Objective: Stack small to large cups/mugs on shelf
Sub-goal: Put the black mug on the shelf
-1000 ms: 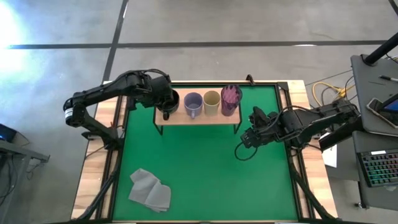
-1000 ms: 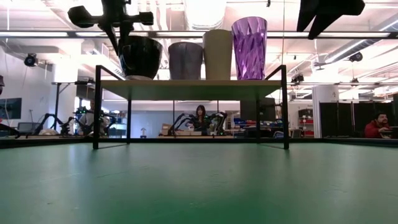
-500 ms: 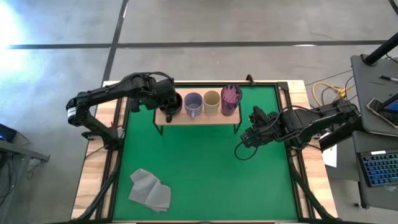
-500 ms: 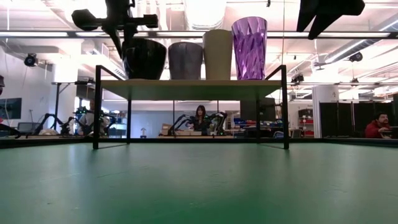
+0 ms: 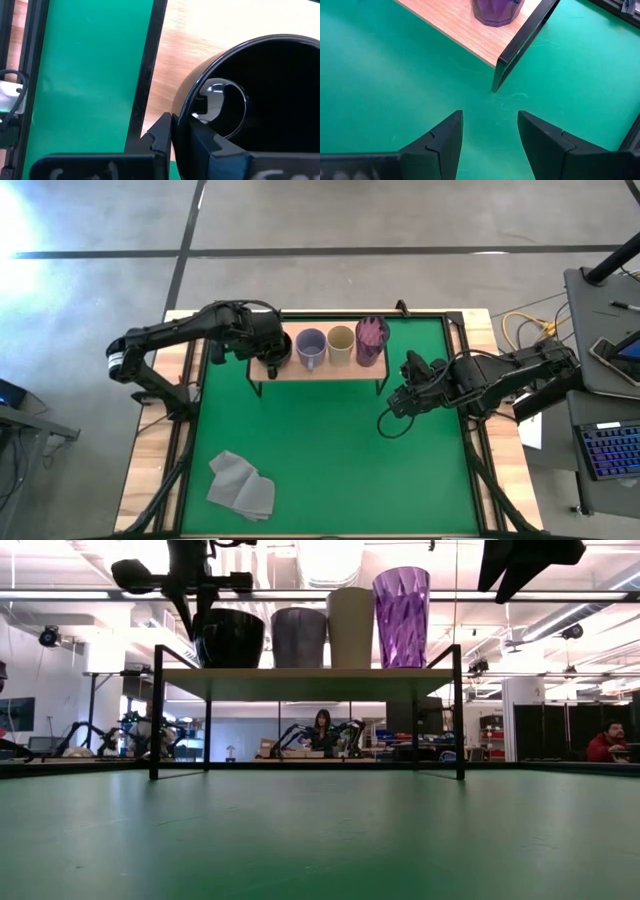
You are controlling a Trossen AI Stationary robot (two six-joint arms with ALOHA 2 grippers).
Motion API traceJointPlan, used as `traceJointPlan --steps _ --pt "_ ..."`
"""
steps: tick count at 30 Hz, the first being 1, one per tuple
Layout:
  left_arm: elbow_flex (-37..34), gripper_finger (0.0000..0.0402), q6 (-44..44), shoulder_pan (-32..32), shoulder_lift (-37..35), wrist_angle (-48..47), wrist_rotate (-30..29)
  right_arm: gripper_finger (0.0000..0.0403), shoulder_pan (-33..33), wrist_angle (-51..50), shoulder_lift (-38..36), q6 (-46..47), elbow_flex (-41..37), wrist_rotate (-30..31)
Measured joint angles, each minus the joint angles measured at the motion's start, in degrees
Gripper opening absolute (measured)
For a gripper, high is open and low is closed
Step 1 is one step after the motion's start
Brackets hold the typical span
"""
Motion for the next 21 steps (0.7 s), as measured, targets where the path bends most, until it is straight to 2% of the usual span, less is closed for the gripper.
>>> traceJointPlan --steps 16,21 --pt "-0.6 0.0019 1.8 -1.2 -0.7 0.9 -1.3 0.0183 0.0 -0.2 0.0 -1.6 0.0 0.0" --pt "-0.3 0.0042 2.1 -1.7 -0.8 1.5 -2.4 0.0183 0.0 -0.2 0.0 -1.6 0.0 -0.2"
